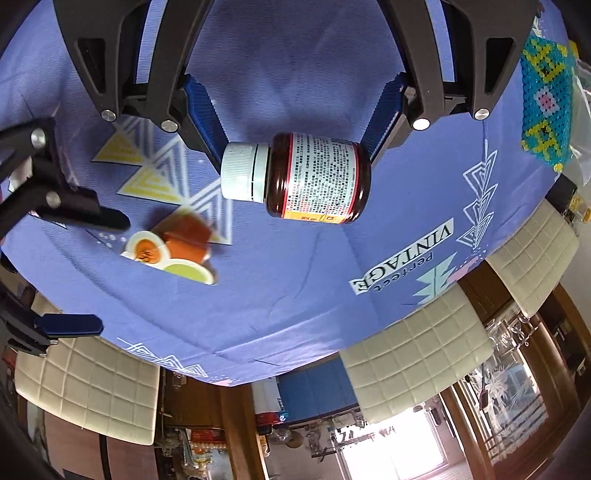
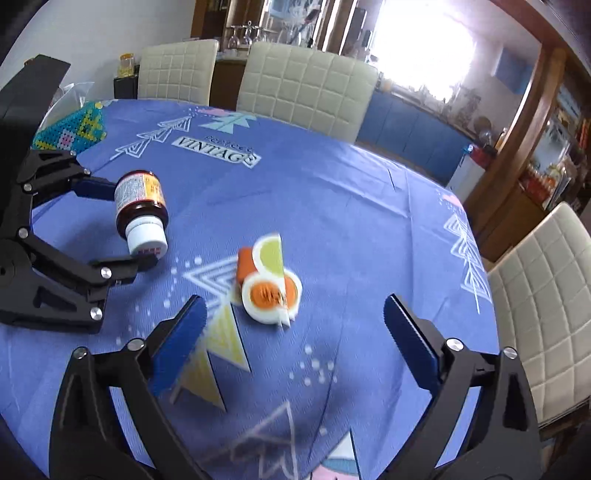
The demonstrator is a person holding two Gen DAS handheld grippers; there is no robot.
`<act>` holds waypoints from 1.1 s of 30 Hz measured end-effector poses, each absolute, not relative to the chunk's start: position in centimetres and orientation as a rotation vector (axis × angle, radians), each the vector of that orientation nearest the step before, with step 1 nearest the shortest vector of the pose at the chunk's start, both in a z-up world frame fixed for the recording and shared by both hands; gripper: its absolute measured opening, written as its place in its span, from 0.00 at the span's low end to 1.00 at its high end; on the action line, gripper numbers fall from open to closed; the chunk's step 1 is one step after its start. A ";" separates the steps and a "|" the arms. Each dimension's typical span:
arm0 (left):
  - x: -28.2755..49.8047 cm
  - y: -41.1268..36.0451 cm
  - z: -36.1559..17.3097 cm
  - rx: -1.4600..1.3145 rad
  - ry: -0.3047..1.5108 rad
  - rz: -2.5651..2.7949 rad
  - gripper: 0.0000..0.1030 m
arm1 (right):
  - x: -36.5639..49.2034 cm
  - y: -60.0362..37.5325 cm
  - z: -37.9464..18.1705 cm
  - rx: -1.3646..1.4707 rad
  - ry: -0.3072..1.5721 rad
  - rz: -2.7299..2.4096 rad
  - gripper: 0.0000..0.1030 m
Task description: Collect trash
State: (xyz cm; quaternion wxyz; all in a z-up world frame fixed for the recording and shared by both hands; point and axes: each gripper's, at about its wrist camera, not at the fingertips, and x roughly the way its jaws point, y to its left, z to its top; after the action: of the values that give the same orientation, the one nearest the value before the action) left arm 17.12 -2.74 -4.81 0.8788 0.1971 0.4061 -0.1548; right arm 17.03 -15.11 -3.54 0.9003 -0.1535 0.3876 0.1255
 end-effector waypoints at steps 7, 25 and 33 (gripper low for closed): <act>18.7 -2.0 -5.5 0.393 0.851 -0.327 0.67 | 20.8 -13.4 -6.0 -0.303 0.896 0.286 0.62; 15.7 -7.8 -4.6 0.446 0.829 -0.402 0.67 | 14.1 -18.4 -4.2 -0.400 0.869 0.237 0.33; 12.0 -15.8 -3.7 0.515 0.788 -0.509 0.67 | 9.4 -25.0 -2.5 -0.379 0.854 0.148 0.34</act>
State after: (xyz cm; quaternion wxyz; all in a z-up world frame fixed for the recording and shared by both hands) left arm 11.96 -15.85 -3.65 0.8602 0.2453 0.3755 -0.2427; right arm 9.39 -25.04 -2.53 0.8901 -0.1825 0.4114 0.0712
